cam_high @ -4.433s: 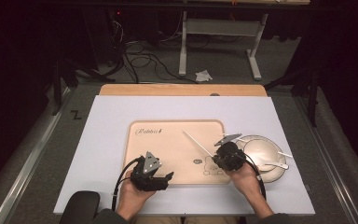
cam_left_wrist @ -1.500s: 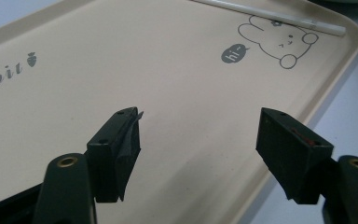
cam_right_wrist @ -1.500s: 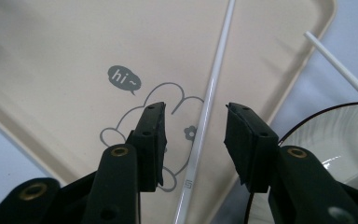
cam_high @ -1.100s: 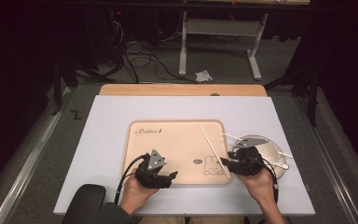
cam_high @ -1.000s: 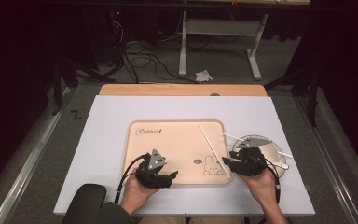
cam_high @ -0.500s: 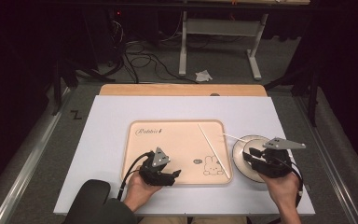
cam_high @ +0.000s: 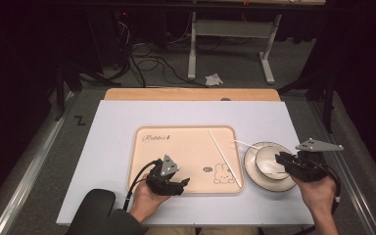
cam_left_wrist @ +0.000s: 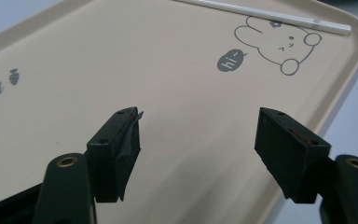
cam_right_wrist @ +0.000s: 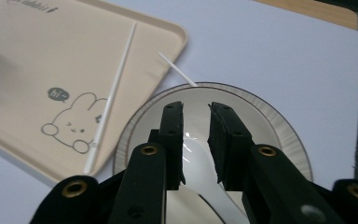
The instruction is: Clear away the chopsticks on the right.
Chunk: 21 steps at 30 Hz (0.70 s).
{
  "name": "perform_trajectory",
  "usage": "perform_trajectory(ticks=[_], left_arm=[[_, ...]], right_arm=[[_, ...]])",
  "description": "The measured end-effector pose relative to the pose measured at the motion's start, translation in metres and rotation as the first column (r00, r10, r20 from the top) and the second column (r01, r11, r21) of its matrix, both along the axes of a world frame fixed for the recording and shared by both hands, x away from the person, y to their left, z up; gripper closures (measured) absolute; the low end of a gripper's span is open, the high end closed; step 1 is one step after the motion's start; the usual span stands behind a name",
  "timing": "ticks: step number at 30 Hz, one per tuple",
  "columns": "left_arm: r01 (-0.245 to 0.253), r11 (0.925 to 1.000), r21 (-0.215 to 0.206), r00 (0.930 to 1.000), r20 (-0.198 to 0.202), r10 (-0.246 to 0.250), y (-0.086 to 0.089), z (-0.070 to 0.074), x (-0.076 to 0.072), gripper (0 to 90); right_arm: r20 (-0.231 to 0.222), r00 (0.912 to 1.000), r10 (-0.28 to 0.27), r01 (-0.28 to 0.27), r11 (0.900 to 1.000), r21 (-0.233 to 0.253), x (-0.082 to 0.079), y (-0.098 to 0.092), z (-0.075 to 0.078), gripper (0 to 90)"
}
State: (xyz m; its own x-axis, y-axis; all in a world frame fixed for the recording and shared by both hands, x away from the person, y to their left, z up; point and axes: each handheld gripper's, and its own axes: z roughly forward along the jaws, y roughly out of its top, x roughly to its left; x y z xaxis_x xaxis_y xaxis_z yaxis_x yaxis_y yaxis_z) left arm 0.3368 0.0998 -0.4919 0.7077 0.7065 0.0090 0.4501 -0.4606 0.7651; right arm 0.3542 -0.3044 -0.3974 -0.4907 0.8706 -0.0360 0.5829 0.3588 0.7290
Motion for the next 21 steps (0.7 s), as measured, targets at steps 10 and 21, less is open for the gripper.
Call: perform_trajectory(ticks=[10,21], left_arm=[[-0.076,0.9971,-0.004,0.9968,-0.027,0.075,0.01,-0.001,-0.005,29.1],[-0.133,0.9909,-0.017,0.9904,-0.039,0.133,0.025,0.0,-0.017,27.5]], right_arm=[[-0.01,0.9997,-0.022,0.022,1.0,-0.001,0.02,-0.025,0.008,79.5],[-0.077,0.996,-0.046,0.041,0.997,-0.064,0.043,-0.052,-0.006,80.2]])
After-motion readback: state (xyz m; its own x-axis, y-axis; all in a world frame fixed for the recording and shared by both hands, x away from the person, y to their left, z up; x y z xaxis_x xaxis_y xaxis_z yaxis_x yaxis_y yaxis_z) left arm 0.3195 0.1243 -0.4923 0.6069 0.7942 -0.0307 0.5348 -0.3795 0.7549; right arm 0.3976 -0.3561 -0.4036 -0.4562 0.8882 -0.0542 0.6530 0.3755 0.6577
